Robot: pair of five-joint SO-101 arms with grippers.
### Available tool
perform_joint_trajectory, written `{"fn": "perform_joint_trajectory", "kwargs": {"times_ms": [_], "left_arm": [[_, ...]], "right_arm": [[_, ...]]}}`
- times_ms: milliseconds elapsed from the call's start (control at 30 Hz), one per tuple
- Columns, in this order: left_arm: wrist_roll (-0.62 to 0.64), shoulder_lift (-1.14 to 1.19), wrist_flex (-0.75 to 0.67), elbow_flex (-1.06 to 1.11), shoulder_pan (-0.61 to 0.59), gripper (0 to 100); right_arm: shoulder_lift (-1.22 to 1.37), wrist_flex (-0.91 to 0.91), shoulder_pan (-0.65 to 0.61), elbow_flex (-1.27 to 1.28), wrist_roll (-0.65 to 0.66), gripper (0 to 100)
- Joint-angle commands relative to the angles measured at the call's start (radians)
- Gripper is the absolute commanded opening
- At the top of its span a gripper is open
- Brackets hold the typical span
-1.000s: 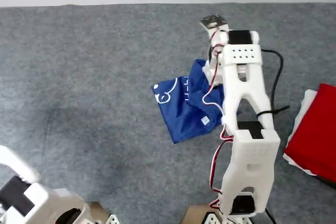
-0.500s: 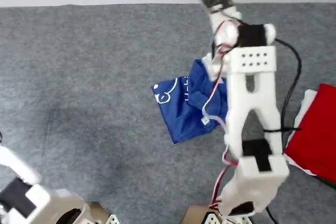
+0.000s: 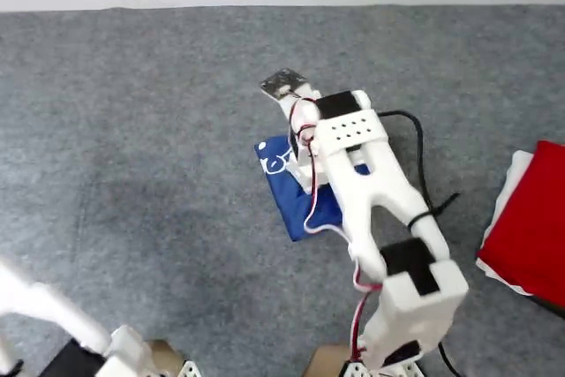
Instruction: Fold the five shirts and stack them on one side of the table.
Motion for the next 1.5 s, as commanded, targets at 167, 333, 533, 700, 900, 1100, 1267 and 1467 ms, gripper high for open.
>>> {"fn": "perform_joint_trajectory", "kwargs": {"times_ms": [167, 333, 533, 700, 900, 1100, 1267, 1467], "left_arm": [[-0.017, -0.110, 0.026, -0.005, 0.008, 1], [-0.017, -0.114, 0.026, -0.005, 0.003, 1], [-0.017, -0.114, 0.026, -0.005, 0.006, 1], [-0.017, -0.114, 0.026, -0.005, 0.006, 1], [-0.017, -0.114, 0.026, -0.005, 0.008, 1], [-0.017, -0.114, 0.026, -0.005, 0.008, 1], [-0.017, -0.115, 0.026, -0.005, 0.008, 1], [-0.058, -0.115, 0.026, -0.007, 0.006, 1]], "right_arm": [[0.134, -0.039, 0.381, -0.008, 0.160, 0.9], [0.117, -0.024, 0.578, -0.005, 0.229, 0.9], [0.015, 0.079, 0.644, -0.008, 0.265, 0.9], [-0.128, 0.107, 0.515, -0.008, 0.261, 0.9], [-0.188, -0.030, 0.318, -0.003, 0.261, 0.9], [-0.071, -0.329, 0.208, -0.002, 0.261, 0.9], [0.088, -0.489, 0.197, -0.008, 0.264, 0.9], [0.176, -0.499, 0.300, -0.008, 0.265, 0.9]]}}
